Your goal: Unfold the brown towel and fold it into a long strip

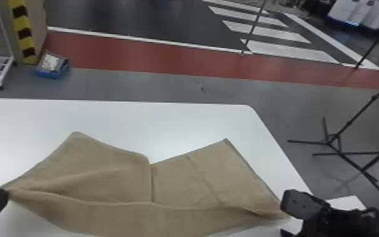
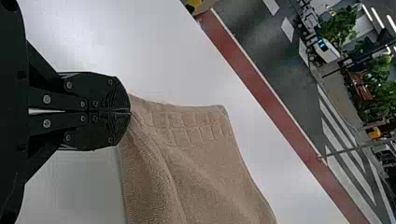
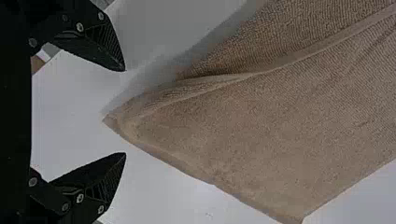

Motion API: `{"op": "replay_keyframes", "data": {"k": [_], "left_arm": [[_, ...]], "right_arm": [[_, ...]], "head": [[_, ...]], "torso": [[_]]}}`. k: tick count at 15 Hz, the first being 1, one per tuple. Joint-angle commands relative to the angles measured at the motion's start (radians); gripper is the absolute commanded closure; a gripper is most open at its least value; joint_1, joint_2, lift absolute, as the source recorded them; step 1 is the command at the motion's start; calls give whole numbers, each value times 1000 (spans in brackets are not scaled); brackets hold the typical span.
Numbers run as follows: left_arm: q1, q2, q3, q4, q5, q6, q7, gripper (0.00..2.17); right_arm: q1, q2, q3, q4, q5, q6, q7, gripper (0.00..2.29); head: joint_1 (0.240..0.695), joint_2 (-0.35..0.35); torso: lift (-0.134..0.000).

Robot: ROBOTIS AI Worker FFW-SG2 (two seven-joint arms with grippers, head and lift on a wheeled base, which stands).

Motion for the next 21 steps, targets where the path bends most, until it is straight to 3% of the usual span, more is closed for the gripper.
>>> {"op": "replay_keyframes", "data": {"k": [1,3,5,6,8,11,14,16,19,21], "left_arm": [[-2,0,0,7,0,0,0,1703],[-5,2,3,16,2,-3,0,1703],[-8,2,5,26,2,-9,0,1703],[-12,2,5,32,6,-9,0,1703],[-20,2,6,39,10,-12,0,1703],[-29,2,11,42,17,-9,5,1703],[-51,-5,35,32,114,6,38,1703],[-65,-17,35,4,128,6,40,1703],[-95,-46,38,-39,181,6,43,1703],[-112,-69,41,-63,223,3,72,1703]], "right_arm": [[-40,-8,17,35,4,14,14,296],[-81,-17,23,69,5,30,44,461],[-109,-39,43,92,4,76,90,849],[-123,-42,45,96,-7,79,109,1190],[-138,-42,41,96,-36,122,106,2084],[-146,-42,-14,70,-137,183,121,2253],[-161,-42,-120,-22,-344,266,141,2253],[-165,-42,-183,-96,-489,364,153,2253],[-215,-42,-232,-168,-659,474,129,2253],[-270,-37,-193,-181,-693,539,69,2253]], "head": [[695,-350],[695,-350],[695,-350],[695,-350],[695,-349],[695,-344],[695,-342],[695,-339],[695,-337],[695,-334]], "torso": [[-123],[-123],[-123],[-123],[-123],[-123],[-123],[-123],[-123],[-123]]}}
